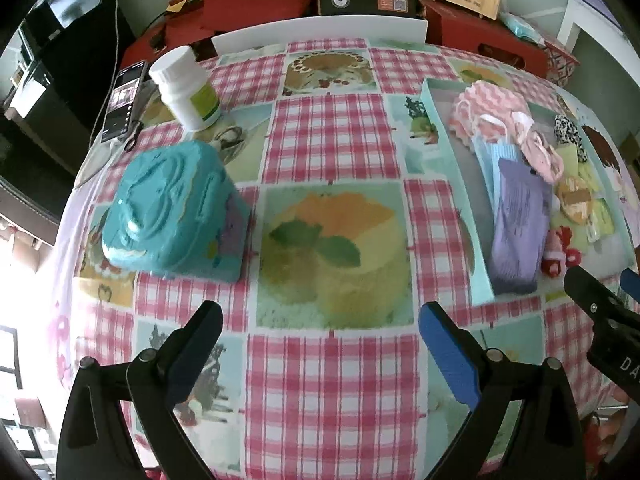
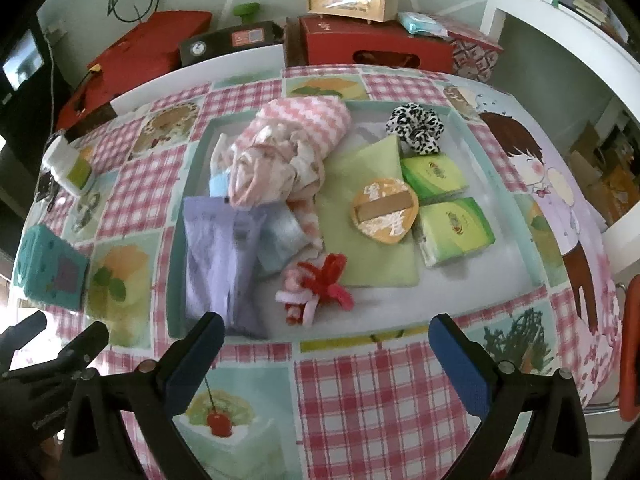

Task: Organize soft objects

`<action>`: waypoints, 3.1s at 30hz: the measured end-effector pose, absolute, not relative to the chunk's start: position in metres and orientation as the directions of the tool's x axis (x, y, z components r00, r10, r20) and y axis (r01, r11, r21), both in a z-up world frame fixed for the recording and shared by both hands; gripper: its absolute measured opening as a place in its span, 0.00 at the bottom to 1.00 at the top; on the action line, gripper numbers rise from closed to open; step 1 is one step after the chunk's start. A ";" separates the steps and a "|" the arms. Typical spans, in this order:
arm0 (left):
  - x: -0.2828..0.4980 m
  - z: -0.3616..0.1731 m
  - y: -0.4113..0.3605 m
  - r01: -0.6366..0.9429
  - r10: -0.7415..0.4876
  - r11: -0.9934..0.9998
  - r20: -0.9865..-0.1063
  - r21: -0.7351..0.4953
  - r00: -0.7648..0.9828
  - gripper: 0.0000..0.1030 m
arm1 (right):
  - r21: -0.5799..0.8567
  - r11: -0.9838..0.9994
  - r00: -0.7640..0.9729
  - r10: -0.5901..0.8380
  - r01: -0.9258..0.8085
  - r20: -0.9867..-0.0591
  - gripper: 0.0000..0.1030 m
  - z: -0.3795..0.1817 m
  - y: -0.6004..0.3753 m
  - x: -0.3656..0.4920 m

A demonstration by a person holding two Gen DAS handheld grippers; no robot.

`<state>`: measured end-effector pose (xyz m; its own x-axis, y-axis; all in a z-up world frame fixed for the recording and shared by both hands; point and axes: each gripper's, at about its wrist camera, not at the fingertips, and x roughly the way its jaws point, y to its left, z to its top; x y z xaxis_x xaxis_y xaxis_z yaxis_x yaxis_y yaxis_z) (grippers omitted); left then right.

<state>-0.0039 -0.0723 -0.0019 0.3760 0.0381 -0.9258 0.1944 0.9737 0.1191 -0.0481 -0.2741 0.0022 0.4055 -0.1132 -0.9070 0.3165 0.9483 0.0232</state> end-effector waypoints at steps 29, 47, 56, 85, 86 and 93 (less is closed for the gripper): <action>-0.014 -0.009 -0.060 0.196 0.032 0.975 -0.942 0.102 0.333 0.96 | 0.011 0.961 0.417 -0.110 0.277 -0.902 1.00 -0.001 -0.262 -0.054; -0.014 -0.009 -0.058 0.195 0.019 0.977 -0.948 0.085 0.318 0.96 | 0.022 0.963 0.401 -0.091 0.268 -0.911 1.00 -0.010 -0.263 -0.050; -0.013 -0.009 -0.058 0.182 0.021 0.980 -0.949 0.082 0.316 0.96 | 0.016 0.964 0.400 -0.096 0.266 -0.912 1.00 -0.011 -0.261 -0.050; -0.011 -0.009 -0.055 0.155 0.019 0.985 -0.948 0.072 0.317 0.96 | 0.011 0.965 0.392 -0.096 0.261 -0.915 1.00 -0.015 -0.260 -0.049; -0.011 -0.009 -0.055 0.154 0.018 0.986 -0.948 0.071 0.317 0.96 | 0.011 0.965 0.392 -0.096 0.261 -0.915 1.00 -0.015 -0.260 -0.049; -0.010 -0.008 -0.054 0.150 0.018 0.986 -0.948 0.069 0.317 0.96 | 0.011 0.965 0.392 -0.095 0.261 -0.915 1.00 -0.015 -0.260 -0.050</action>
<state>-0.0102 -0.0545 -0.0084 0.3174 0.0177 -0.9481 0.1499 0.9863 0.0686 -0.0497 -0.2599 -0.0153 0.3916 -0.0951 -0.9152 0.2606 0.9654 0.0111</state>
